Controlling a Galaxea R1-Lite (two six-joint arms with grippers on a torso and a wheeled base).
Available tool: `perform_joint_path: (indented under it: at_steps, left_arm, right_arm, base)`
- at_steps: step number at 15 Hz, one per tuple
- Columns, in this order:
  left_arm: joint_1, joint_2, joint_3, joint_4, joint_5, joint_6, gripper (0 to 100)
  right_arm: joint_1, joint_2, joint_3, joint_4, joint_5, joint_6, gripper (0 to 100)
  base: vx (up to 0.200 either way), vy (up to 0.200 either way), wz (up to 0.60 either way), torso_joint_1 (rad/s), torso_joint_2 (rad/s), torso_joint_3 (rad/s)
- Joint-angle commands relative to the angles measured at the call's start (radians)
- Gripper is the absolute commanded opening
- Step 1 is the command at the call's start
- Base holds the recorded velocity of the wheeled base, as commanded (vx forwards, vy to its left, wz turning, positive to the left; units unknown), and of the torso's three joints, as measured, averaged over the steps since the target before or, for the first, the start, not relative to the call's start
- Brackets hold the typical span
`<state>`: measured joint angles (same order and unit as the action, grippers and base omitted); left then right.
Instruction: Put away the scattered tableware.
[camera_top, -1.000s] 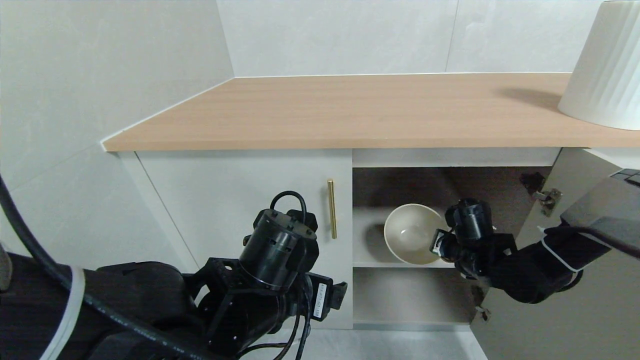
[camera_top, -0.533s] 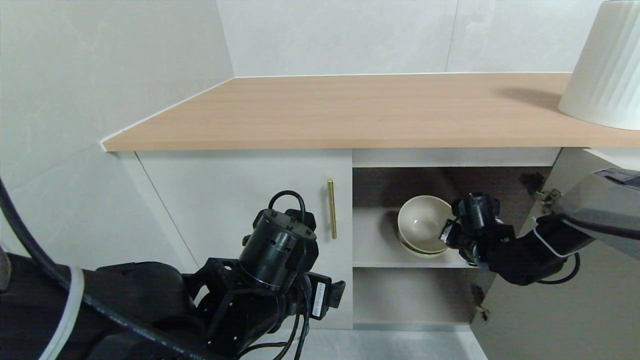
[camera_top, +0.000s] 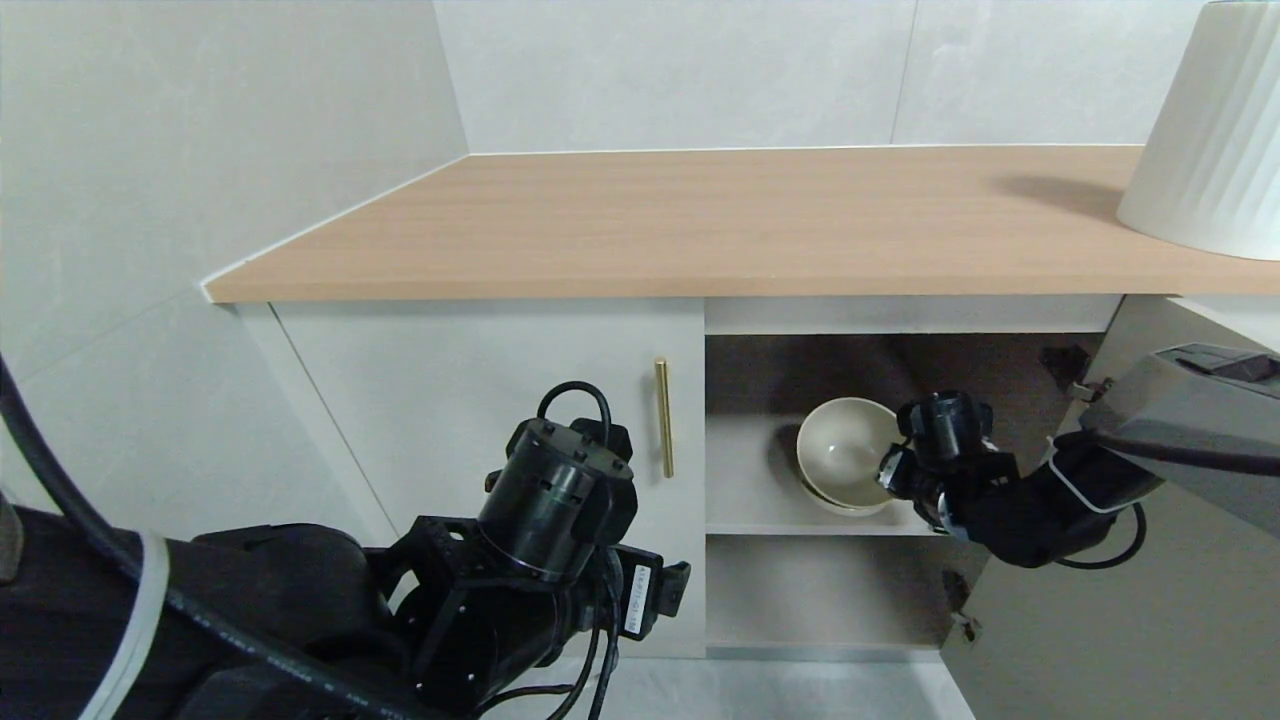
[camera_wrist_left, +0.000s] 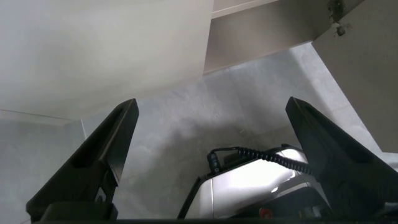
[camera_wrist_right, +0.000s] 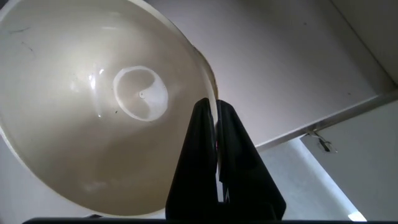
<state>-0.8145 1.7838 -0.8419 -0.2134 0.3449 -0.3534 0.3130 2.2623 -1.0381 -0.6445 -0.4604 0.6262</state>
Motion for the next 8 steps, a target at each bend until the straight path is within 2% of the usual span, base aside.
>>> perform_joint_path:
  at_steps: [1,7,8]
  left_arm:
    - [0.0,0.003,0.0,0.0,0.0,0.001,100]
    - [0.0,0.003,0.001,-0.001,0.0,0.001,100]
    - [0.0,0.003,0.001,-0.001,0.0,-0.001,100]
  right_arm:
    - [0.001,0.008,-0.008,0.0,0.0,0.0,0]
    - [0.001,0.023,-0.014,0.0,0.0,-0.002,0]
    - [0.001,0.023,-0.014,0.0,0.0,-0.002,100]
  base:
    - [0.0,0.0,0.0,0.0,0.0,0.0]
    - [0.0,0.0,0.0,0.0,0.0,0.0]
    - [0.0,0.0,0.0,0.0,0.0,0.0]
